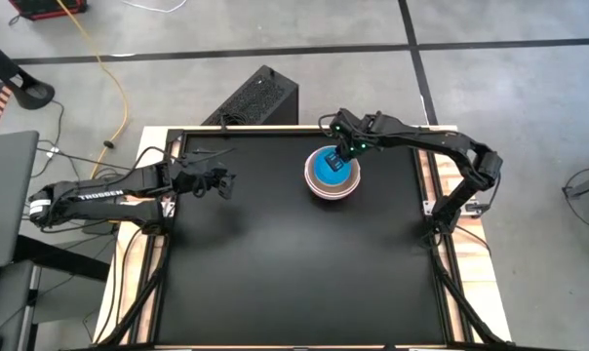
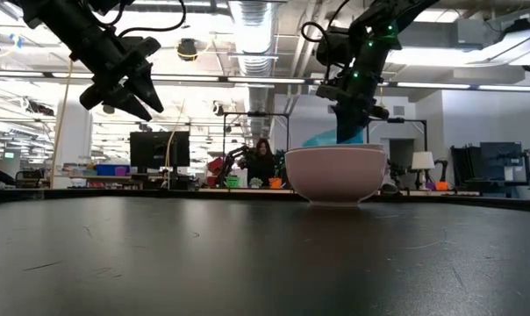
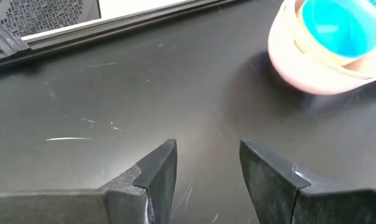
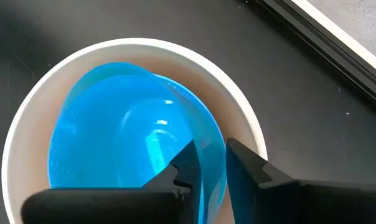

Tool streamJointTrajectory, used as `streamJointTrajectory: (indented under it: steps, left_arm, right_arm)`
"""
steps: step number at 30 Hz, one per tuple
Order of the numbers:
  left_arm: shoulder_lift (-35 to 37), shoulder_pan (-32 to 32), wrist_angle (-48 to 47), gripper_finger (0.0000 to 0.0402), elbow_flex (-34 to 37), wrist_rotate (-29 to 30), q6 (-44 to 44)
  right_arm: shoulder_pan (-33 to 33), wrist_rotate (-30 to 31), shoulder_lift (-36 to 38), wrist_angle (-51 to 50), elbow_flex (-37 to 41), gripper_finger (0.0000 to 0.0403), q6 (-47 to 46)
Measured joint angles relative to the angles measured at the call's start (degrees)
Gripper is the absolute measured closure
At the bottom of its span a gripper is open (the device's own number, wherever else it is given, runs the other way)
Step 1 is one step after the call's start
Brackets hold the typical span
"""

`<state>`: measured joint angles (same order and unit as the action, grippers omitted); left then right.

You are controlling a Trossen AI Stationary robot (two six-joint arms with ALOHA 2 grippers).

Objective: Nest bowls inside each other
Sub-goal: Stack the blue bowl on the blue patterned bowl, then return to Home Position

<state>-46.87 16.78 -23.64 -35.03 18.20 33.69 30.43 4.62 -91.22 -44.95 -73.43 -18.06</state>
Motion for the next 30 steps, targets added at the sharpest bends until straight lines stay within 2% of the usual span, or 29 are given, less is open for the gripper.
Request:
streamJointTrajectory:
  steps: [7,13,17,22,26,30]
  left_arm:
    - [0.0,0.0,0.0,0.0237,0.0,-1.4,0.0]
    - [0.0,0.0,0.0,0.0237,0.0,-1.4,-0.3]
    - [0.0,0.0,-0.1,0.0237,0.0,-1.4,-0.4]
    - [0.0,0.0,-0.1,0.0237,0.0,-1.4,-0.4]
    - [0.0,0.0,-0.1,0.0237,0.0,-1.2,-1.2]
    - [0.0,0.0,0.2,0.0237,0.0,-0.9,-3.5]
  right_arm:
    - [0.2,-0.1,0.1,-0.4,-0.3,0.0292,0.4]
    - [0.4,-0.4,0.1,-4.9,-3.7,0.0263,0.5]
    - [-0.5,-5.9,0.2,-10.8,-6.1,0.0255,3.3]
    - [-3.2,-17.7,3.3,-15.0,-5.5,0.0261,11.1]
    - [-6.1,-21.7,8.9,-12.4,-3.2,0.0274,13.4]
    - [-9.1,-21.9,17.8,-0.9,4.4,0.0290,12.3]
